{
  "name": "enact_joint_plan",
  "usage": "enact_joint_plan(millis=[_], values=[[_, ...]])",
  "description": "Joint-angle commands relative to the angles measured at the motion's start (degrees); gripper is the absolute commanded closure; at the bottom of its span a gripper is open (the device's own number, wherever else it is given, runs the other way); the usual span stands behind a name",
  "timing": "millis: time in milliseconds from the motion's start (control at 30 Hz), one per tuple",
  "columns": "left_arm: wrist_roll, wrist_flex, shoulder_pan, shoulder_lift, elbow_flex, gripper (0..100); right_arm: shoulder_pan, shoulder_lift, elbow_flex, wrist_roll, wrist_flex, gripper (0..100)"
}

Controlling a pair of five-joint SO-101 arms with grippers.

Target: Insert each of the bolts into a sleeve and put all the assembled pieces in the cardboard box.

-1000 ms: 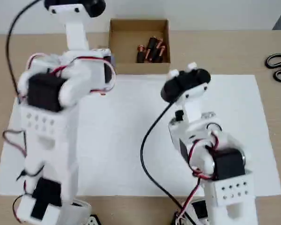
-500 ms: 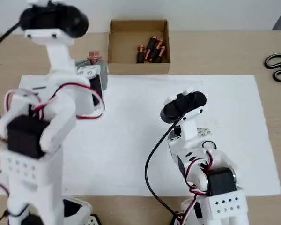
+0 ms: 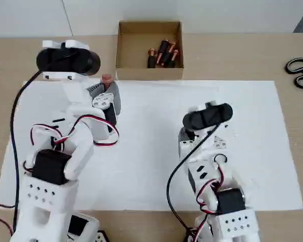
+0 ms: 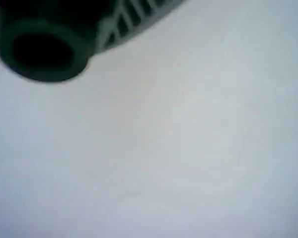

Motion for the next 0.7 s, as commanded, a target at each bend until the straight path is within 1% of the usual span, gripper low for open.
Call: enact_joint_plan(millis=[0,100,167,267,400,500,600,667], values=[[5.5,-3.4,1.2,-1.5,2.8,99,-2.6,-7.8,9.6,-0.3,-10.8,99.1],[6.7,-6.8,2.1,-1.8,6.7,99,-5.6,-14.6,18.6,-0.2,-18.5,99.4],[6.7,-8.8,2.1,-1.8,8.1,99,-6.4,-18.1,21.7,-0.4,-20.7,99.4],[6.8,-11.5,2.5,-1.8,9.4,99,-6.7,-21.5,21.3,-0.6,-18.8,99.4],[6.8,-15.0,5.4,-1.8,10.4,99,-6.7,-24.2,21.2,-0.6,-16.2,99.5],[6.8,-20.4,7.9,-1.6,12.4,99,-7.0,-25.1,21.1,-0.6,-14.4,99.5],[6.6,-26.5,11.3,-1.8,16.1,99,-9.5,-25.0,21.1,-0.6,-11.3,99.5],[6.5,-29.0,13.5,-1.9,18.2,99,-11.6,-25.0,21.1,-0.6,-8.8,99.5]])
